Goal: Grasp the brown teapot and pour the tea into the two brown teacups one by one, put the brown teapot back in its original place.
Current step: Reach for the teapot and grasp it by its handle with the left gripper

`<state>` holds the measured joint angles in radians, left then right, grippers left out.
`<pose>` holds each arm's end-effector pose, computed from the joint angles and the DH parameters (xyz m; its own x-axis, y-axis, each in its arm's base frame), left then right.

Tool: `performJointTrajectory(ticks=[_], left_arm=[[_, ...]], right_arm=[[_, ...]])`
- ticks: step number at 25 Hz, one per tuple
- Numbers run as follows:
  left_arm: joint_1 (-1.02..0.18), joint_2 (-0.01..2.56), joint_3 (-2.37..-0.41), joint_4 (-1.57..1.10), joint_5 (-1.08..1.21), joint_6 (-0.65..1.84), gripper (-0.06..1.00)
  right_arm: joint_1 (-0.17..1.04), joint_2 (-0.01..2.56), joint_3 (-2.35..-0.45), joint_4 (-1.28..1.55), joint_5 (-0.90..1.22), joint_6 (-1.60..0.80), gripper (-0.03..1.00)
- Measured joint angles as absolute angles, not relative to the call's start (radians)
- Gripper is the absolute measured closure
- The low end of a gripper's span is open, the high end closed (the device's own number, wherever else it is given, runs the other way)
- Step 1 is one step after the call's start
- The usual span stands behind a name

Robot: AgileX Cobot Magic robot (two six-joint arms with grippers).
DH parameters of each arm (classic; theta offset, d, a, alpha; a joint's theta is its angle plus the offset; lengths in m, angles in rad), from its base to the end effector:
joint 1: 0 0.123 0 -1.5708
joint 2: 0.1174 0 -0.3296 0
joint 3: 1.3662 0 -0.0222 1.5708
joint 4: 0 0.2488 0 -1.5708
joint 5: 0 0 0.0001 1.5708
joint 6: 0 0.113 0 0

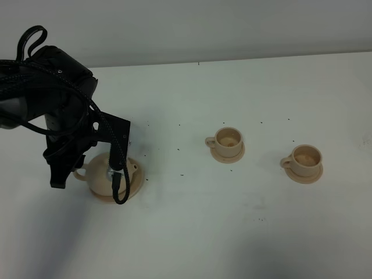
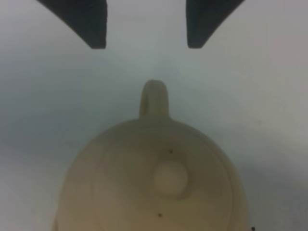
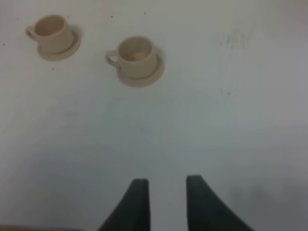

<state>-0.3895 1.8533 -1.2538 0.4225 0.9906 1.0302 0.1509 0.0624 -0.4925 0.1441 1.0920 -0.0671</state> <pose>0.3549 -0.1038 0.2185 0.0366 0.9554 0.2931 0.9734 -0.1005 0.2061 -0.0266 0.0105 0.2637 -0.5338 -0.0815 -0.8417 -0.2553 0.9644 0.0685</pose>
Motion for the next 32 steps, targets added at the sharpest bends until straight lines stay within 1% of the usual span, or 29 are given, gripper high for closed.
performJointTrajectory(ticks=[5, 17, 32], left_arm=[[-0.389, 1.898, -1.254, 0.414, 0.982, 0.977, 0.54], [-0.38, 1.904, -1.254, 0.426, 0.97, 0.894, 0.54], [-0.38, 1.947, -1.254, 0.431, 0.917, 0.877, 0.54]], right_arm=[[0.151, 0.062, -0.492, 0.144, 1.092, -0.067, 0.75], [0.151, 0.062, -0.492, 0.144, 1.092, -0.067, 0.75], [0.151, 0.062, -0.492, 0.144, 1.092, -0.066, 0.74]])
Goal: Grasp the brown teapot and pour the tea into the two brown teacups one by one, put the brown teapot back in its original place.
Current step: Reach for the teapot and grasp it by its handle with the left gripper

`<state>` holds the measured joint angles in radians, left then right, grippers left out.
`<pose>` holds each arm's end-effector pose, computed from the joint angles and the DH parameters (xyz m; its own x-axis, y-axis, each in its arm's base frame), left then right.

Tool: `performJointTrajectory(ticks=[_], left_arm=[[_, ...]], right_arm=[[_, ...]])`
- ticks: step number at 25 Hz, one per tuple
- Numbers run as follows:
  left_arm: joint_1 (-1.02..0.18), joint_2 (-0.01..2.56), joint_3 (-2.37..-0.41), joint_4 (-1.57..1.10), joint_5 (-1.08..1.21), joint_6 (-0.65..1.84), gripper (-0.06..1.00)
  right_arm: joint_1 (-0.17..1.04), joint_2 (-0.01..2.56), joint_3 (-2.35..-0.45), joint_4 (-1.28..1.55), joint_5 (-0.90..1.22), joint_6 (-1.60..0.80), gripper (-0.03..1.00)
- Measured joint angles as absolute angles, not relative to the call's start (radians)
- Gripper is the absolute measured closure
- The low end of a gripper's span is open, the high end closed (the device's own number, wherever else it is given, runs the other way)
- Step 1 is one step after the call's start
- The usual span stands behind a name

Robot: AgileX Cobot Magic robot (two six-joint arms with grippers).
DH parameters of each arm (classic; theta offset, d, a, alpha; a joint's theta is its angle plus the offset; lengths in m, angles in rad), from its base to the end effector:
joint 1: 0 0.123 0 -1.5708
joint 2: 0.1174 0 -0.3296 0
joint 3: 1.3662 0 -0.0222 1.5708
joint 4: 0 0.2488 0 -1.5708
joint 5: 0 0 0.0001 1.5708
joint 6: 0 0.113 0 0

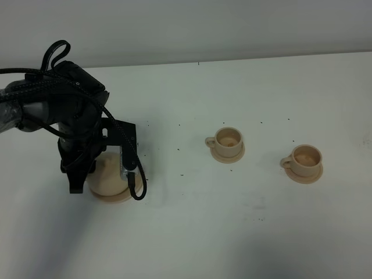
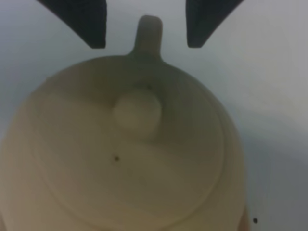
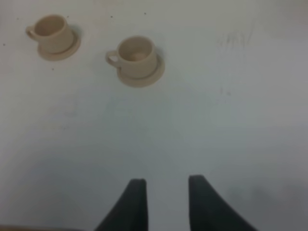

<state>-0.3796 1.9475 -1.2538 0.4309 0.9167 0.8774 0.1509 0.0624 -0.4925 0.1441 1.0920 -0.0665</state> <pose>0.3699 -0.1072 0.1835 -0.0850 0.9611 0.2627 0.9750 0.0258 0.2208 -0.0266 0.0105 0.2637 -0.5339 -0.0809 -0.8417 -0.2550 0.9645 0.0690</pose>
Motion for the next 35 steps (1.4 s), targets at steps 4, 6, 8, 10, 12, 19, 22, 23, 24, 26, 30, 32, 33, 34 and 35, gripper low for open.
performJointTrajectory(ticks=[4, 6, 8, 10, 12, 19, 22, 23, 24, 26, 30, 32, 33, 34, 35], left_arm=[[-0.38, 1.963, -1.254, 0.436, 0.907, 0.873, 0.54], [-0.379, 1.973, -1.254, 0.439, 0.907, 0.869, 0.54], [-0.379, 1.978, -1.254, 0.442, 0.907, 0.864, 0.54], [-0.379, 1.979, -1.254, 0.442, 0.906, 0.863, 0.54], [-0.379, 1.979, -1.254, 0.442, 0.904, 0.862, 0.54], [-0.379, 1.979, -1.254, 0.443, 0.894, 0.855, 0.54], [-0.379, 1.979, -1.254, 0.442, 0.883, 0.855, 0.54], [-0.379, 1.979, -1.254, 0.44, 0.879, 0.855, 0.54], [-0.379, 1.979, -1.254, 0.44, 0.876, 0.855, 0.54], [-0.379, 1.979, -1.254, 0.438, 0.873, 0.855, 0.54], [-0.379, 1.979, -1.254, 0.431, 0.872, 0.855, 0.54], [-0.379, 1.979, -1.254, 0.429, 0.872, 0.855, 0.56], [-0.379, 1.979, -1.254, 0.426, 0.872, 0.854, 0.57], [-0.379, 1.979, -1.254, 0.424, 0.872, 0.854, 0.59], [-0.379, 1.979, -1.254, 0.42, 0.872, 0.854, 0.61]], right_arm=[[0.151, 0.062, -0.492, 0.144, 1.092, -0.066, 0.73], [0.151, 0.062, -0.492, 0.144, 1.092, -0.066, 0.73], [0.151, 0.062, -0.492, 0.144, 1.092, -0.066, 0.73], [0.151, 0.062, -0.492, 0.144, 1.092, -0.066, 0.73], [0.151, 0.062, -0.492, 0.144, 1.092, -0.066, 0.73], [0.151, 0.062, -0.492, 0.144, 1.092, -0.066, 0.73], [0.151, 0.062, -0.492, 0.144, 1.092, -0.066, 0.73], [0.151, 0.062, -0.492, 0.144, 1.092, -0.066, 0.73], [0.151, 0.062, -0.492, 0.144, 1.092, -0.066, 0.73], [0.151, 0.062, -0.492, 0.144, 1.092, -0.066, 0.73], [0.151, 0.062, -0.492, 0.144, 1.092, -0.066, 0.73], [0.151, 0.062, -0.492, 0.144, 1.092, -0.066, 0.73], [0.151, 0.062, -0.492, 0.144, 1.092, -0.066, 0.73], [0.151, 0.062, -0.492, 0.144, 1.092, -0.066, 0.73], [0.151, 0.062, -0.492, 0.144, 1.092, -0.067, 0.73]])
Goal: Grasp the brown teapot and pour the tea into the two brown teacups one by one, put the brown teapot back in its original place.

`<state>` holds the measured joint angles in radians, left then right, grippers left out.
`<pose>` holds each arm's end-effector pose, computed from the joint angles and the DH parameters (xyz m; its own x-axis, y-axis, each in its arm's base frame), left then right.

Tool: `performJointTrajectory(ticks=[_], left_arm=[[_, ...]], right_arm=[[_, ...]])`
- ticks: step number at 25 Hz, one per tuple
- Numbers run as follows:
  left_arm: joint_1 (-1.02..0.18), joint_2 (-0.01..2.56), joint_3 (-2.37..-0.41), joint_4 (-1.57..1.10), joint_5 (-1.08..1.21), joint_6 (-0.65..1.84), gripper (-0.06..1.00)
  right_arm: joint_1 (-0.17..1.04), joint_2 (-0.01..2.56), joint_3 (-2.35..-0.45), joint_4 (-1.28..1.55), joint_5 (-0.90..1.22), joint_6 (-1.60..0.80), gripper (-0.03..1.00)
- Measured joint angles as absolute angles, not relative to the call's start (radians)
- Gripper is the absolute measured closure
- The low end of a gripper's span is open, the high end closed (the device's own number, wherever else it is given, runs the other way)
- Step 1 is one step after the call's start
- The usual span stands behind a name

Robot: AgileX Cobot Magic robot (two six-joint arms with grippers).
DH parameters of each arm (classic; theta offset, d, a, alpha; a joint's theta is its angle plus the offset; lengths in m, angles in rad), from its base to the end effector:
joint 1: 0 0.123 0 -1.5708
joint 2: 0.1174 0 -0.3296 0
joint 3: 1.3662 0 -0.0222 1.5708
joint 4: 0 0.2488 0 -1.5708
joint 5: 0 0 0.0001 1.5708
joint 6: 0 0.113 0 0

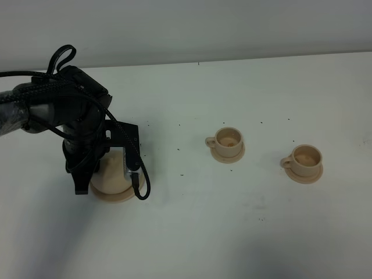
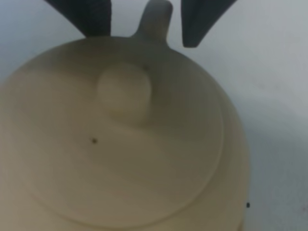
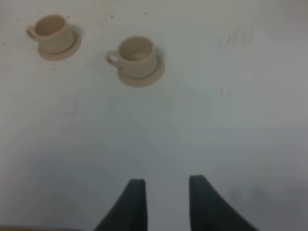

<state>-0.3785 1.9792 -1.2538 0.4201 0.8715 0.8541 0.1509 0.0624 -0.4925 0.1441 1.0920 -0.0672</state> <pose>0.3752 -0.1112 0.1709 -0.1006 0.9664 0.2364 0.9728 0.0456 0.2273 -0.0266 0.0105 0.2637 -0.5337 -0.0816 -0.8417 -0.2554 0.9644 0.0684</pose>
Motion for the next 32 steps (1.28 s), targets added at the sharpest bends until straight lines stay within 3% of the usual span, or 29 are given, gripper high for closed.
performJointTrajectory(ticks=[9, 32], left_arm=[[-0.379, 1.974, -1.254, 0.396, 0.865, 0.853, 0.8], [-0.336, 1.896, -1.254, 0.285, 0.872, 0.856, 0.82]], right_arm=[[0.151, 0.062, -0.492, 0.144, 1.092, -0.066, 0.73], [0.151, 0.062, -0.492, 0.144, 1.092, -0.066, 0.73]])
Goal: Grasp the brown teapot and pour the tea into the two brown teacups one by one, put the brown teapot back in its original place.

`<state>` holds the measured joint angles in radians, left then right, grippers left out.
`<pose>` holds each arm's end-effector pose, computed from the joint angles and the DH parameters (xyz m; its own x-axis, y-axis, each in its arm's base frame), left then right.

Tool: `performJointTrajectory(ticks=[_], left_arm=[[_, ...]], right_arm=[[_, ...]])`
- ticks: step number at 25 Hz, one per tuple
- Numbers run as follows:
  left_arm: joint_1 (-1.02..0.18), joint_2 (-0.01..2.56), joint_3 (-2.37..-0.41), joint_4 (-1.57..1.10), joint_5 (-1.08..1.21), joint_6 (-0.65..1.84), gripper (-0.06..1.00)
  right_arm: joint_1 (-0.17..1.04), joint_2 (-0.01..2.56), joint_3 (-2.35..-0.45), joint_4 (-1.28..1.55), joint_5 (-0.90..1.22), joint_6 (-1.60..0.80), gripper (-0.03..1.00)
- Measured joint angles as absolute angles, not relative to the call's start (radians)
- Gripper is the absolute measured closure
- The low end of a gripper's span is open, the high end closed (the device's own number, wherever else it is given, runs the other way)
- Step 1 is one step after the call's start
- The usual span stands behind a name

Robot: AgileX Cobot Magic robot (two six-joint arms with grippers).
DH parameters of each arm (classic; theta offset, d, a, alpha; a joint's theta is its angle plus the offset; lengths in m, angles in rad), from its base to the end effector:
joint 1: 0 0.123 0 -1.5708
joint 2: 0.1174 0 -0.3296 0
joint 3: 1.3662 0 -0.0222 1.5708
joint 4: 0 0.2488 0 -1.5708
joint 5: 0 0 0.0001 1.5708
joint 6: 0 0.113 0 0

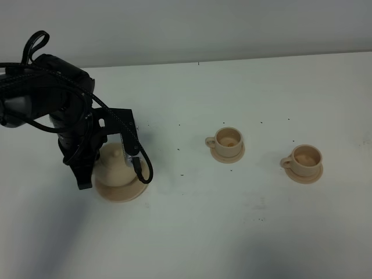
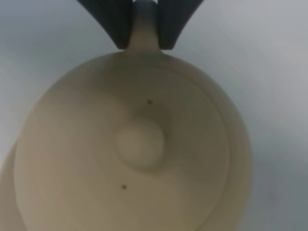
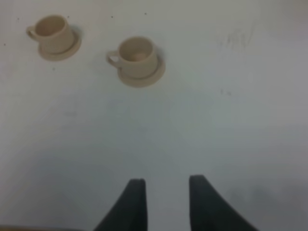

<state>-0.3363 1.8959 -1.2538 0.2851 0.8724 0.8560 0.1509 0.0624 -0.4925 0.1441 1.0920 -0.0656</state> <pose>0.3688 -0.1031 0.1998 -0.2200 0.9702 0.1013 0.9500 0.1895 0.2480 -0.0266 0.0105 0.2637 -0.5342 -0.0801 -0.8416 -0.2545 0.9645 0.0698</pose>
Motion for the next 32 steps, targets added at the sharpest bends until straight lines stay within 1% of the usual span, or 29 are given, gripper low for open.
performJointTrajectory(ticks=[11, 18, 32], left_arm=[[-0.319, 1.876, -1.254, 0.251, 0.873, 0.877, 0.82], [-0.319, 1.874, -1.254, 0.195, 0.833, 0.878, 0.82], [-0.324, 1.868, -1.254, 0.203, 0.83, 0.884, 0.82]], right_arm=[[0.151, 0.062, -0.492, 0.144, 1.092, -0.066, 0.73], [0.151, 0.062, -0.492, 0.144, 1.092, -0.065, 0.73], [0.151, 0.062, -0.492, 0.144, 1.091, -0.065, 0.73]])
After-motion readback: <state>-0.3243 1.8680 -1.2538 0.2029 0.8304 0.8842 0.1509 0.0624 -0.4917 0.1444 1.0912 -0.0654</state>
